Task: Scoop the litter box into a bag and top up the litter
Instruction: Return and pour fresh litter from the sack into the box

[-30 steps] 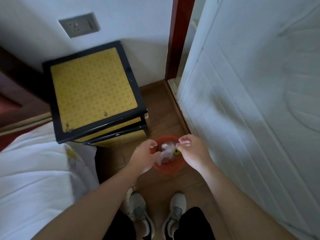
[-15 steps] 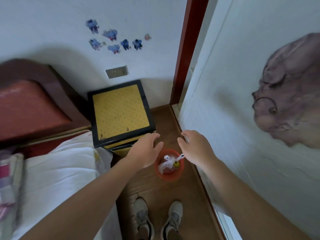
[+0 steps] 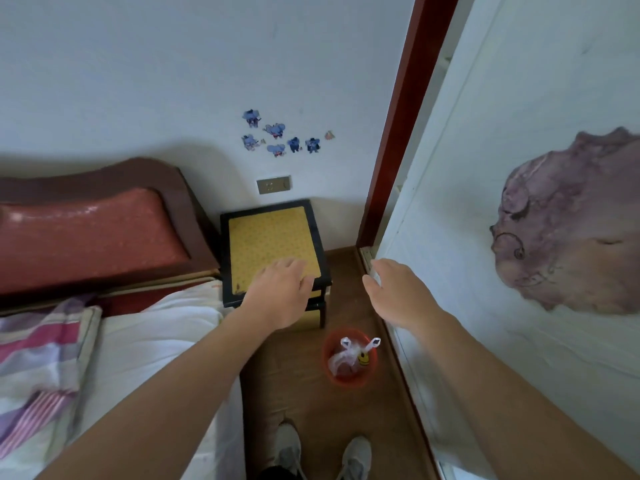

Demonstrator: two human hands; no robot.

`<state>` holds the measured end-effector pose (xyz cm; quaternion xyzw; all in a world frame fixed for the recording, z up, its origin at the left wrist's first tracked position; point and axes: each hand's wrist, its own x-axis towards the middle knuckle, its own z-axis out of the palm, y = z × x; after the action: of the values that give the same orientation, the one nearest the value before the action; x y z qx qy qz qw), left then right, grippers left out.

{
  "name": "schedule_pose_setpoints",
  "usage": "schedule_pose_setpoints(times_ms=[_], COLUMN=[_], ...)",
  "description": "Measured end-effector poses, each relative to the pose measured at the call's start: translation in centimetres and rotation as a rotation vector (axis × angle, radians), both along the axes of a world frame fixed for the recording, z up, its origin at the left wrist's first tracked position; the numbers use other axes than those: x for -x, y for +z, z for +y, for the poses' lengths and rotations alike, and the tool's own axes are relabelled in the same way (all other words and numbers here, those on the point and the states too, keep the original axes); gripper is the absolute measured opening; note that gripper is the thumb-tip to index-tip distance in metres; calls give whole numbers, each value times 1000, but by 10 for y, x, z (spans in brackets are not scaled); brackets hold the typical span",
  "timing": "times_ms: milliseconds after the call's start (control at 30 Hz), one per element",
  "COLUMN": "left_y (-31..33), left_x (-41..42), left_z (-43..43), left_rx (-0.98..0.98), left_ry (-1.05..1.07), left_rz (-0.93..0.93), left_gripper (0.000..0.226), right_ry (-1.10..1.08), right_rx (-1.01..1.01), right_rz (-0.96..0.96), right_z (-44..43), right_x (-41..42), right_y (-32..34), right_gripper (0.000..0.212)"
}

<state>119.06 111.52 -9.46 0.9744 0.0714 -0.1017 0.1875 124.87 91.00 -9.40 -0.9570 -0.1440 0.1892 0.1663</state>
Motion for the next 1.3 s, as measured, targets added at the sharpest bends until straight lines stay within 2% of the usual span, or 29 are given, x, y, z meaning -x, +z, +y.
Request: schedule_pose_setpoints(times_ms=[367, 567, 767, 1033, 1133, 1300], left_y=[1, 11, 27, 40, 42, 51], left_x=[40, 75, 128, 215, 250, 324], left_z=[55, 93, 101, 71, 55, 29], left_rx=[-82, -70, -90, -143, -150, -159], left_ry=[0, 106, 309, 599, 699, 877], left_rz=[-67, -69, -85, -41, -25, -16], left_gripper=[48, 49, 49, 50, 49, 51], right_ry=[66, 197, 422, 755, 865, 1028], right_rx=[118, 105, 70, 50, 32, -29], right_rz=[-124, -192, -244, -258, -272, -291], right_z=[43, 81, 108, 122, 128, 140], right_x=[41, 59, 69, 103, 125, 177], right_y=[34, 44, 46, 54, 55, 59], right_gripper=[46, 43, 46, 51, 50, 36])
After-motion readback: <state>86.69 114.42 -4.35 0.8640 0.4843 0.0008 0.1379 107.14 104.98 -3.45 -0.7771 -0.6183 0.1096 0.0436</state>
